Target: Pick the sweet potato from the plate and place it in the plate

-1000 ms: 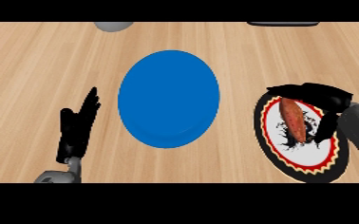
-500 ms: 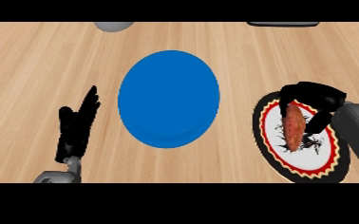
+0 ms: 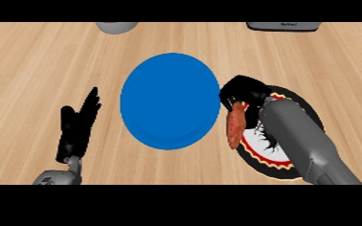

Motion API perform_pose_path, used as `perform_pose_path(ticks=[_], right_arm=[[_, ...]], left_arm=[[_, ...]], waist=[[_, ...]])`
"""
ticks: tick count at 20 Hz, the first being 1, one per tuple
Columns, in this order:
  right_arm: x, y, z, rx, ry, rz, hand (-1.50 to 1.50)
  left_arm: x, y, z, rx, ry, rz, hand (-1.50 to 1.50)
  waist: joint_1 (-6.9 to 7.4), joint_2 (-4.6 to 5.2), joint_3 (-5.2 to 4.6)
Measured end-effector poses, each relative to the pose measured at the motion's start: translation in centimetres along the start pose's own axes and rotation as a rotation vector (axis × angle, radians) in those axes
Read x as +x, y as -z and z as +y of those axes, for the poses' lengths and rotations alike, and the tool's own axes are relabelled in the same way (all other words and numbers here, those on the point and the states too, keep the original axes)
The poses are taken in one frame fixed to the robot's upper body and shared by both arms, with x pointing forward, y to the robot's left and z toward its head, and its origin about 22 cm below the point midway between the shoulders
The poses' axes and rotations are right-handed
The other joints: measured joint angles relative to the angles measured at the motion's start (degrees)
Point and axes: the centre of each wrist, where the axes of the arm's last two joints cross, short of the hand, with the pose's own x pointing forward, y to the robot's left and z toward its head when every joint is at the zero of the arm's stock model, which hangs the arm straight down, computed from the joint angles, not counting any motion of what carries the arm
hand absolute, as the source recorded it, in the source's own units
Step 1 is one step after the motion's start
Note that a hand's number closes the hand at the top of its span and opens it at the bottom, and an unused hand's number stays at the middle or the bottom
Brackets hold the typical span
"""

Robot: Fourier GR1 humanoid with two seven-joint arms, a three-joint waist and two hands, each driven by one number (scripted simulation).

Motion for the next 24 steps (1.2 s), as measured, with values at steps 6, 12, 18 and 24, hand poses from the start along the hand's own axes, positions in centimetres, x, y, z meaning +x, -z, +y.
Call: perform_pose_path(ticks=[6,12,18,24], right_arm=[[8.7,6.2,-0.8,-0.220,-0.015,0.105,1.50],[16.4,7.7,-4.0,-0.509,-0.023,0.191,1.50],[23.1,7.5,-5.5,-0.769,-0.015,0.310,1.50],[27.3,7.6,-5.9,-0.856,0.003,0.429,1.50]], left_arm=[[-0.1,0.1,-0.4,-0.017,0.011,0.002,0.00],[0.1,0.3,-1.2,-0.041,0.012,0.000,0.00],[0.4,0.4,-1.7,-0.039,0.009,-0.004,0.00],[1.2,0.8,-0.7,-0.021,0.010,-0.021,0.00]], waist=[[1.73,-0.08,0.62],[2.75,0.14,0.90],[2.17,0.40,0.95],[1.55,1.12,0.99]])
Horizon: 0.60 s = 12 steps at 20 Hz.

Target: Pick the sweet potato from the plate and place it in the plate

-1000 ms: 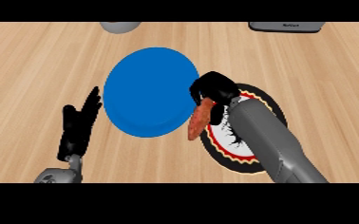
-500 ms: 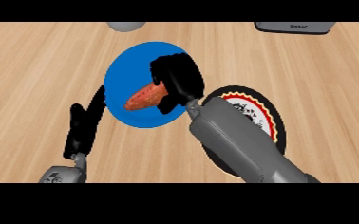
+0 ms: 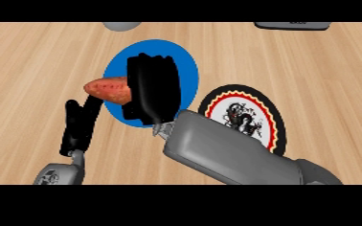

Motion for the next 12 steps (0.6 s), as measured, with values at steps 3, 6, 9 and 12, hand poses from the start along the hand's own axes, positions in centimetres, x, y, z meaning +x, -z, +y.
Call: perform_pose_path(ticks=[3,6,9,12], right_arm=[[0.2,0.0,0.5,-0.007,-0.025,0.007,1.50],[0.0,0.8,0.6,-0.007,-0.036,0.036,1.50],[-0.9,1.6,1.4,0.009,-0.044,0.077,1.50],[-2.2,3.0,2.2,0.033,-0.062,0.133,1.50]], left_arm=[[0.1,-0.3,0.2,0.003,-0.011,0.000,0.00],[0.1,-0.6,0.1,0.011,-0.009,0.001,0.00],[-0.4,-0.8,0.1,0.012,-0.007,0.005,0.00],[-0.3,-0.8,0.2,0.015,-0.007,-0.004,0.00]], waist=[[-0.21,0.20,0.03],[-0.54,0.34,0.04],[-0.70,0.45,0.05],[-0.62,0.60,0.06]])
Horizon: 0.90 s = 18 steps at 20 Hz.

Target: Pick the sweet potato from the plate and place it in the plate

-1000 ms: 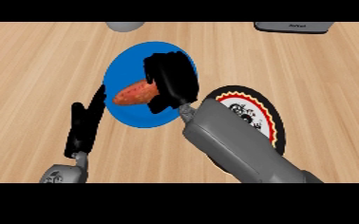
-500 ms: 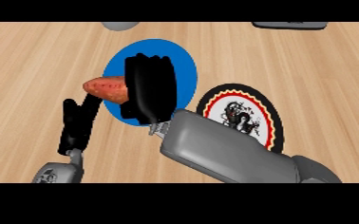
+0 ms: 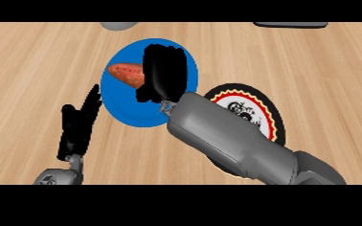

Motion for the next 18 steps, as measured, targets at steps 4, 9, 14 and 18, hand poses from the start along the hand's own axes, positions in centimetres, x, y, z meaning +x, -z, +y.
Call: perform_pose_path(ticks=[4,9,14,18], right_arm=[[-2.0,1.1,1.3,0.096,-0.006,0.064,1.50],[-4.6,1.9,2.9,0.267,0.002,0.115,1.50],[-6.6,2.5,3.9,0.422,-0.004,0.132,-1.50],[-7.6,2.4,4.2,0.457,0.070,0.047,-1.50]], left_arm=[[-0.2,-0.3,-0.3,0.001,0.000,0.001,0.00],[-0.2,0.1,0.6,-0.001,-0.005,-0.001,0.00],[-0.1,0.0,0.0,-0.002,-0.002,-0.006,0.00],[-0.4,-0.1,0.5,0.007,-0.001,-0.001,0.00]], waist=[[-0.07,0.09,0.01],[0.24,0.30,0.02],[-0.06,0.20,0.03],[-0.53,0.08,0.05]])
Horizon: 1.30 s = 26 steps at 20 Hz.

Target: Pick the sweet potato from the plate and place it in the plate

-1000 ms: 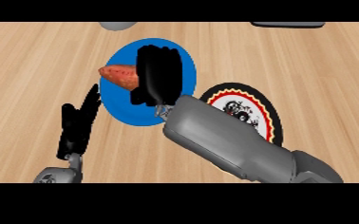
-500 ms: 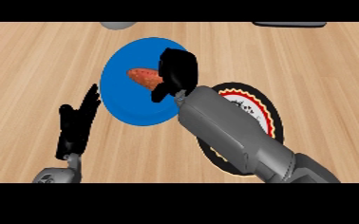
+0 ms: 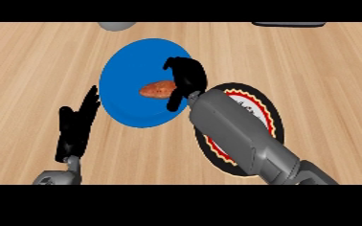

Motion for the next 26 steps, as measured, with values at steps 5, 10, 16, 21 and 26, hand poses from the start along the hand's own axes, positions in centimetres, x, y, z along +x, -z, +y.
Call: perform_pose_path(ticks=[5,10,16,21,26], right_arm=[[0.1,-0.4,-1.6,-0.093,0.257,-0.156,-1.50],[-1.4,-1.0,-2.8,-0.183,0.551,-0.228,-1.50],[-4.3,-1.9,-1.9,-0.167,0.717,-0.275,-1.50],[-6.8,-2.3,-1.1,-0.157,0.766,-0.327,-1.50],[-6.6,-2.5,-0.1,-0.151,0.765,-0.360,-1.50]], left_arm=[[-0.4,-0.3,0.2,0.011,-0.002,0.004,0.00],[-0.5,-0.4,0.1,0.011,-0.007,-0.001,0.00],[-0.8,-0.1,-0.3,0.014,-0.012,0.010,0.00],[-0.8,-0.7,-0.4,0.015,-0.009,0.007,0.00],[-0.6,-0.7,0.0,0.011,-0.008,0.006,0.00]], waist=[[-0.35,-0.06,0.08],[-0.95,-0.15,0.09],[-1.08,-0.24,0.03],[-0.98,-0.27,0.02],[-0.86,-0.26,0.00]])
